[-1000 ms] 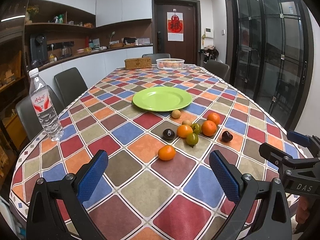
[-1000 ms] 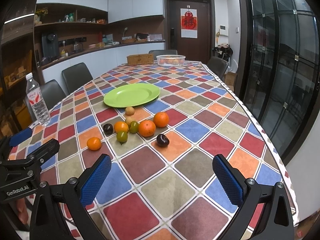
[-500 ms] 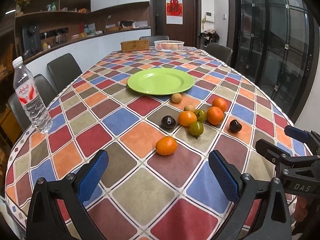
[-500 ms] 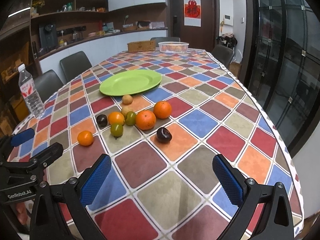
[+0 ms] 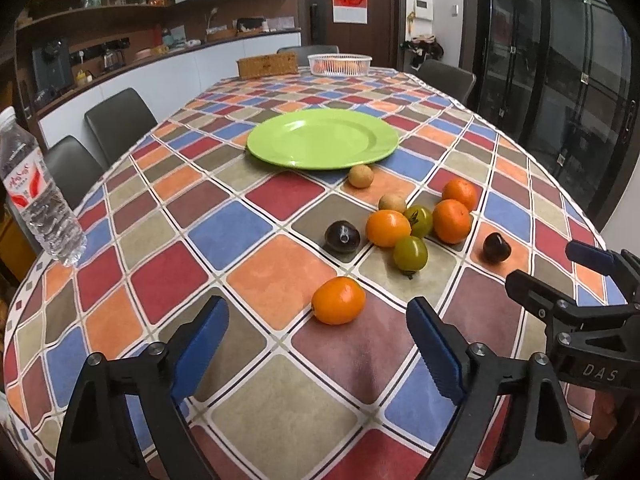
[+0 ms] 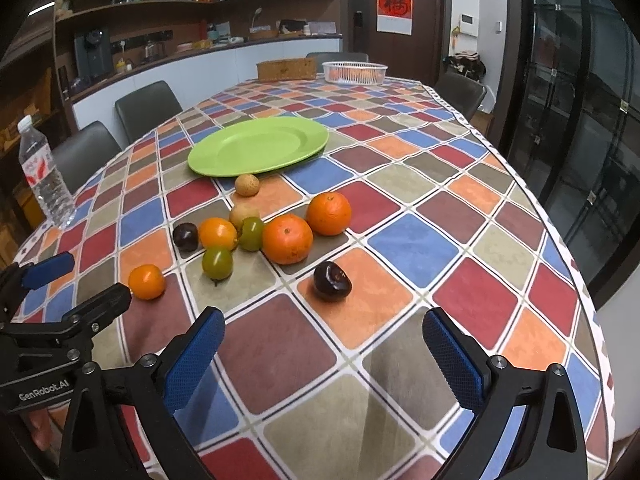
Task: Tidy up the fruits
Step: 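Grasp the small orange tangerine with the left tool while the right tool grasps the dark plum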
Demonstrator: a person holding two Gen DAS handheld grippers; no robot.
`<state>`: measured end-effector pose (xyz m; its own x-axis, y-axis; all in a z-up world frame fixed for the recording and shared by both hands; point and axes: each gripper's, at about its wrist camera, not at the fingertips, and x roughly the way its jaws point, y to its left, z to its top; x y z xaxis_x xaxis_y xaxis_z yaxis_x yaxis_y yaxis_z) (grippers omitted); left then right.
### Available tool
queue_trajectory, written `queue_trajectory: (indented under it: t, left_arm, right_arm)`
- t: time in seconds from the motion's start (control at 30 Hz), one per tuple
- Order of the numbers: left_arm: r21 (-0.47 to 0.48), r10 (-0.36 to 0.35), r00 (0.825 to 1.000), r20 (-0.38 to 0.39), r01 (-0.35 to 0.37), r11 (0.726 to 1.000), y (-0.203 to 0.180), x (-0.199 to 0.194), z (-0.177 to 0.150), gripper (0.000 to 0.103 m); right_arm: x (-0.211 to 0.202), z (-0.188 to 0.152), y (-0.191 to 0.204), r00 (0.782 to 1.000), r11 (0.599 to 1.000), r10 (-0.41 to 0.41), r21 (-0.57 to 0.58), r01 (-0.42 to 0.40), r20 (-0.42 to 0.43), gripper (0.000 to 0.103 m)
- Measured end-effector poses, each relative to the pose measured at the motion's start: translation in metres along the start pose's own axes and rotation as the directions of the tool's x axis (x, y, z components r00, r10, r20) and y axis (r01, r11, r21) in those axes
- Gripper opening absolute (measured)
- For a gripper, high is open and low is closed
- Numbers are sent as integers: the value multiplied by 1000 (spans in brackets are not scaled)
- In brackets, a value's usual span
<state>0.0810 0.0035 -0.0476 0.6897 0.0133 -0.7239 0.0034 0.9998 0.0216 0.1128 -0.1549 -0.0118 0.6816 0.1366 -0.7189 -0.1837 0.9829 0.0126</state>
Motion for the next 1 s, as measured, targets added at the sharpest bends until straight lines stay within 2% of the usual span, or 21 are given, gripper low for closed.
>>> queue_trajectory:
  t: [0.27,0.43,0.57,0.83,1.0]
  left_arm:
    - [13,-15,998,-57,16,1000,-2,21,5,79]
    - [21,-37,994,-99,39,999,-5,36,8,64]
    - [34,-44,992,-120,48,998,-8,44,11,58]
    - [39,-55,987,-150,61,997,-9,53,14,38]
    - [42,-60,987,-151,67,997,-8,55,16,35]
  right_arm:
    - [25,7,-1,998,1000,10,-16,-11,-54,87]
    - [38,11,-2,996,999,19,-31,-22,-85,76]
    - [48,14,-4,994,999,32,-32,-36,-108,67]
    - [63,19,-6,989,998,42,-48,-49,-141,49]
    - [66,20,-4,989,997,37,-66,-47,-146,36]
